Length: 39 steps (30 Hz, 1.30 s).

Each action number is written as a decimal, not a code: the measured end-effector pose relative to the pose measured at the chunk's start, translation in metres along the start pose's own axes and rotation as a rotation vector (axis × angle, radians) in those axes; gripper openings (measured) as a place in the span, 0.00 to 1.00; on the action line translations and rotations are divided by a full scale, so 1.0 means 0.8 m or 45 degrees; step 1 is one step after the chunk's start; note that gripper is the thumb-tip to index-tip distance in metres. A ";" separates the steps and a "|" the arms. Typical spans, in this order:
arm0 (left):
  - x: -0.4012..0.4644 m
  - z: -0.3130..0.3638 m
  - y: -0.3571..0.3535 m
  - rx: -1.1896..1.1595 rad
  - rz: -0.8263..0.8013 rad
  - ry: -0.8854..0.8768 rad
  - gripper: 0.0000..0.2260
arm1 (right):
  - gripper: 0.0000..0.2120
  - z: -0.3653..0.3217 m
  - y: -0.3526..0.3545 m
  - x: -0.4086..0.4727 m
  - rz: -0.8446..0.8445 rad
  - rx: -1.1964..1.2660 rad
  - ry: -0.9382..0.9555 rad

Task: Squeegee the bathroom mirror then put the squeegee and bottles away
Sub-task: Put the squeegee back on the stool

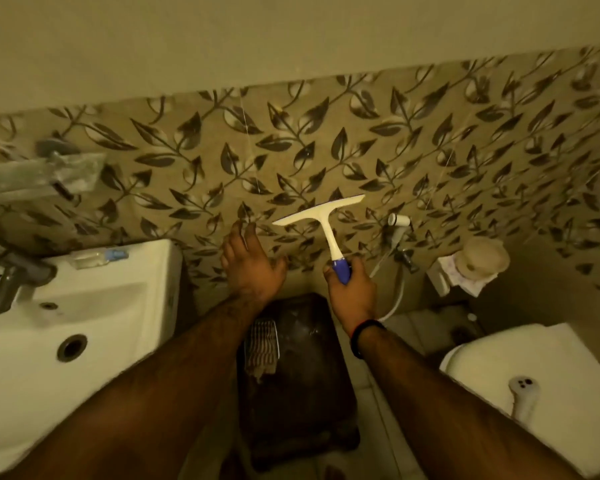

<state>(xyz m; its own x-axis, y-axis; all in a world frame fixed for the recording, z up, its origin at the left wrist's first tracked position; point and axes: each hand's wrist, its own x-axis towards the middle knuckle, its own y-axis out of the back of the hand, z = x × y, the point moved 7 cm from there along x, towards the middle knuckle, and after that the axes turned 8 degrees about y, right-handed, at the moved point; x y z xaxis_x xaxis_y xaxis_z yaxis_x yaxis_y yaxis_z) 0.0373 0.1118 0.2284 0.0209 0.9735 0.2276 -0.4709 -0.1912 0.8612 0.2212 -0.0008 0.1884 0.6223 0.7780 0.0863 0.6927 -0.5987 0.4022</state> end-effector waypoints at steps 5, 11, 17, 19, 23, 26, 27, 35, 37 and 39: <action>-0.047 -0.044 -0.061 0.131 -0.189 0.094 0.40 | 0.09 0.074 -0.027 -0.039 -0.096 -0.023 -0.205; -0.077 -0.084 -0.120 0.173 -0.297 0.163 0.42 | 0.09 0.135 -0.055 -0.063 -0.140 -0.083 -0.303; -0.114 -0.123 -0.193 0.245 -0.424 0.173 0.42 | 0.13 0.201 -0.092 -0.082 -0.184 -0.099 -0.415; -0.127 -0.136 -0.215 0.241 -0.452 0.187 0.42 | 0.14 0.225 -0.104 -0.087 -0.193 -0.108 -0.458; -0.139 -0.158 -0.252 0.314 -0.515 0.203 0.42 | 0.15 0.265 -0.130 -0.093 -0.226 -0.134 -0.523; -0.141 -0.172 -0.275 0.362 -0.548 0.192 0.43 | 0.15 0.287 -0.147 -0.094 -0.253 -0.160 -0.565; -0.141 -0.176 -0.281 0.374 -0.550 0.184 0.43 | 0.15 0.294 -0.153 -0.095 -0.262 -0.161 -0.585; -0.141 -0.197 -0.310 0.401 -0.549 0.184 0.42 | 0.19 0.331 -0.192 -0.104 -0.310 -0.153 -0.674; -0.141 -0.201 -0.317 0.410 -0.568 0.201 0.42 | 0.19 0.337 -0.200 -0.106 -0.288 -0.129 -0.674; -0.141 -0.204 -0.323 0.428 -0.580 0.206 0.42 | 0.19 0.341 -0.206 -0.105 -0.287 -0.141 -0.674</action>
<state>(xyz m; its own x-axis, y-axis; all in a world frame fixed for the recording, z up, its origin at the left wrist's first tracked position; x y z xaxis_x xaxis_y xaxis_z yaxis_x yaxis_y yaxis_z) 0.0128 0.0717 -0.0936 0.0079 0.9685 -0.2488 -0.1399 0.2474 0.9588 0.1542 -0.0192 -0.1338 0.5814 0.6656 -0.4678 0.8044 -0.3838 0.4535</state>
